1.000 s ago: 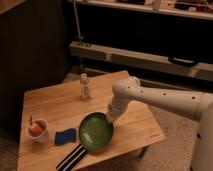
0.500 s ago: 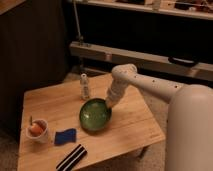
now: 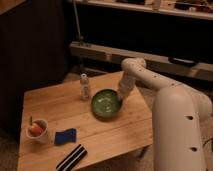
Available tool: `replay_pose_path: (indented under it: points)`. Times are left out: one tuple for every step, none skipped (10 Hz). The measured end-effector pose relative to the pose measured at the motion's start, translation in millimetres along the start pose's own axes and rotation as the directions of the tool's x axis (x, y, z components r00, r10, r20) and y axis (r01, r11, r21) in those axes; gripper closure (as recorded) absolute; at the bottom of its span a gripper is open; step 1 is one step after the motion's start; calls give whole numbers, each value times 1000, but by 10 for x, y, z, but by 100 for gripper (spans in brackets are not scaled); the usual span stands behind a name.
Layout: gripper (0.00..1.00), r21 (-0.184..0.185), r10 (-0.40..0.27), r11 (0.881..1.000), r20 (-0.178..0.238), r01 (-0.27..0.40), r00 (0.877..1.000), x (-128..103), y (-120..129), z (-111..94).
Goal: Drag the ceramic bowl in a circle
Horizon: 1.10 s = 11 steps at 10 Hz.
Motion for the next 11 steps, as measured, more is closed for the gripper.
replay_pose_path:
  points:
    - [88,0,18,1000,11,-18,1000,167,-204,-60]
    - [88,3,29,1000,12,-29,999,360,-375,-103]
    - [88,2,35,999,17,-35,999,526,-491,-143]
    - [88,2,39,999,15,-39,999,830,-633,-182]
    - [88,5,38,999,13,-38,999,1114,-723,-209]
    - [88,17,29,999,7,-29,1000,1400,-770,-225]
    - [88,30,2,1000,-14,-1,1000,1789,-732,-201]
    - [88,35,-16,999,-27,16,1000,1973,-686,-181]
    - [88,36,-48,998,-42,49,998,2164,-610,-135]
    - [88,35,-88,995,-53,89,995,2315,-495,-113]
    - [88,31,-120,992,-54,122,991,2357,-391,-106]
